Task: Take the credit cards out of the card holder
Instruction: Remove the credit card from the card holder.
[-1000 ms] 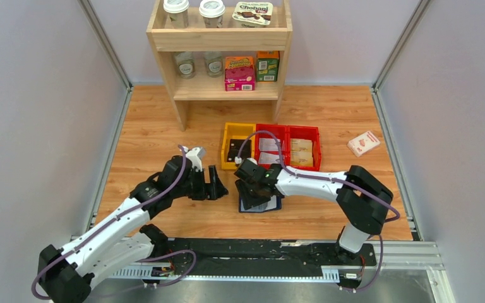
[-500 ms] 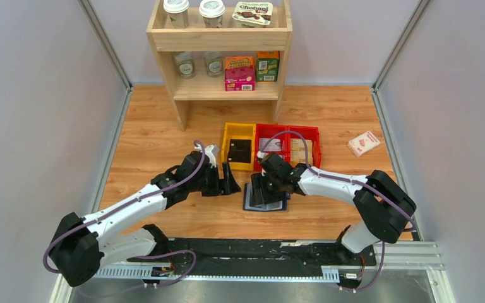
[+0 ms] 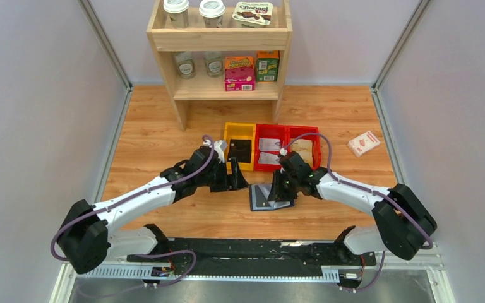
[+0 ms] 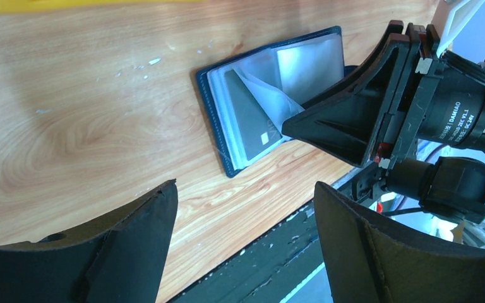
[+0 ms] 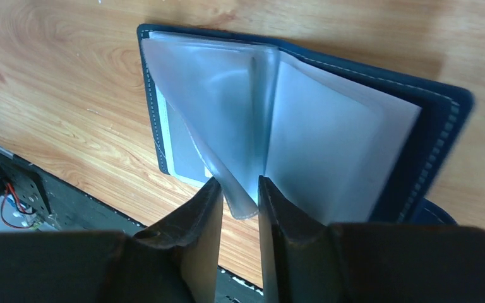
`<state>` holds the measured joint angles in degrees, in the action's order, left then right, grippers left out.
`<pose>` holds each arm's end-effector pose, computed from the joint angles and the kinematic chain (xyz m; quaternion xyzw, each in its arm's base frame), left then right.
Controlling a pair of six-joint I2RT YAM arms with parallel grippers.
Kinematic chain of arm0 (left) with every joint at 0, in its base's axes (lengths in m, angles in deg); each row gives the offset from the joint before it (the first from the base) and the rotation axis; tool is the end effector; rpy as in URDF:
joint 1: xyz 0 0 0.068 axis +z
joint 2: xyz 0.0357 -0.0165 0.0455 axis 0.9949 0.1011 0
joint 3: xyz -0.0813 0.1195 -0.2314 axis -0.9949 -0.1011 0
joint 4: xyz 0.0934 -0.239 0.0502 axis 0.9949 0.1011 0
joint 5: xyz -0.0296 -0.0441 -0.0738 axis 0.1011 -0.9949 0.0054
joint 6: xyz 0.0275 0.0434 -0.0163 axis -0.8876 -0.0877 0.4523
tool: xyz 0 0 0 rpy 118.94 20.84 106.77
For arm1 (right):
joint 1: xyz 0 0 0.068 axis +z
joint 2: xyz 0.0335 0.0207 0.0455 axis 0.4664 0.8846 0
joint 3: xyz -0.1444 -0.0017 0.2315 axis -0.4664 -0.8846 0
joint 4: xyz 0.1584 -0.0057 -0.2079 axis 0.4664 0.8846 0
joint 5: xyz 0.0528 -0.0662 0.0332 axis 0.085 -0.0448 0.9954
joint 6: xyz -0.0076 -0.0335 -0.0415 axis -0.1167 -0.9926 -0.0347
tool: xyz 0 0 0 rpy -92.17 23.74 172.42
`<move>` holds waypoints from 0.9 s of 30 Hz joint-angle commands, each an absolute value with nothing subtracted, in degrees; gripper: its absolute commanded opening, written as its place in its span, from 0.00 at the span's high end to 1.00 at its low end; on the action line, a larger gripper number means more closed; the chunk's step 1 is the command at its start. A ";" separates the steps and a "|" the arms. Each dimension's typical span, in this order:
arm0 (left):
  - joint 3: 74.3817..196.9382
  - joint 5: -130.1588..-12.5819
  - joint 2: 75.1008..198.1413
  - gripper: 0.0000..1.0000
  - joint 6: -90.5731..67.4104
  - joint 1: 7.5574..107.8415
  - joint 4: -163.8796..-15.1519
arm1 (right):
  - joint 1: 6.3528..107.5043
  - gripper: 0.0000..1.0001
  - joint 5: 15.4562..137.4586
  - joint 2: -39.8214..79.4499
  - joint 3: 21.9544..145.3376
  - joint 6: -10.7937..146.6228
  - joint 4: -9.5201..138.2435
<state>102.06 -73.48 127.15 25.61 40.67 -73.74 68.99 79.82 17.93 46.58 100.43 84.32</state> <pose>0.1694 -0.1698 0.2236 -0.0040 0.9071 -0.3546 0.2266 0.1822 0.1684 0.1634 -0.0395 0.9636 0.2309 0.1290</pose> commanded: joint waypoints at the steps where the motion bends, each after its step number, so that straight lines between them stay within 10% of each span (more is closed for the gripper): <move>1: 106.90 -74.88 131.34 0.14 25.88 39.38 -77.83 | 66.66 0.74 79.27 13.18 43.71 103.37 82.14; 14: 118.68 -79.37 152.43 0.42 23.95 35.24 -80.12 | 59.89 0.91 83.67 7.38 36.23 107.94 78.88; 19: 121.06 -79.63 157.80 0.67 22.46 34.63 -77.23 | 59.09 0.90 82.18 5.62 35.43 109.17 80.90; 27: 121.15 -78.14 161.23 0.69 21.05 32.61 -74.58 | 59.09 0.79 77.52 0.61 36.84 109.00 87.23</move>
<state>119.30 -78.70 160.85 23.21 34.05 -76.08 59.37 80.61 3.48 35.69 108.30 83.84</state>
